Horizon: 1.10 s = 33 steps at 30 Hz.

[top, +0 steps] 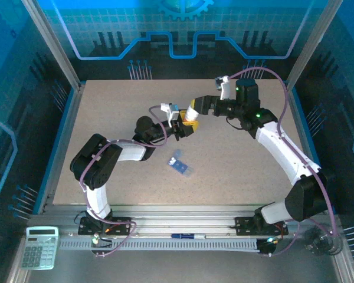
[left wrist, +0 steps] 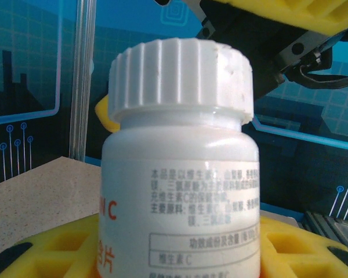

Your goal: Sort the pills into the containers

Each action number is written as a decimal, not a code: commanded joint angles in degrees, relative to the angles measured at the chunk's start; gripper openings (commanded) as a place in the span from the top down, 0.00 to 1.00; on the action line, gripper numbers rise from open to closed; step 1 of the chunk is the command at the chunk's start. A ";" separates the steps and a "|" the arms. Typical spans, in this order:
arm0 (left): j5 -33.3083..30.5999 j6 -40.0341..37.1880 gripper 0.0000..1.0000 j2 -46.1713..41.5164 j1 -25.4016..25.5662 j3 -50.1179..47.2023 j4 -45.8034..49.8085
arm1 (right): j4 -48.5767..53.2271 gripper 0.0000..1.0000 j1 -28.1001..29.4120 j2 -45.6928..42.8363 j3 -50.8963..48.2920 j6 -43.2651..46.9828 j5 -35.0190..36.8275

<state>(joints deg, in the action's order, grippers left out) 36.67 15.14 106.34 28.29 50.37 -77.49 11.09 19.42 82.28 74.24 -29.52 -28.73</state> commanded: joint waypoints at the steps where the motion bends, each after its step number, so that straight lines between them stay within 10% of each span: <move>1: -0.63 0.76 1.00 0.88 -0.19 1.25 -2.75 | 2.97 0.14 1.22 0.73 2.85 3.57 1.11; 33: -1.38 -4.31 1.00 -1.48 -0.32 2.89 6.35 | 8.49 0.59 4.54 2.07 1.78 2.36 5.96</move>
<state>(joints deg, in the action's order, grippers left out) 36.62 13.89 107.02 28.23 51.13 -73.38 17.72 22.31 83.88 76.60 -25.36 -25.21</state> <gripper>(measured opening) 0.454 0.421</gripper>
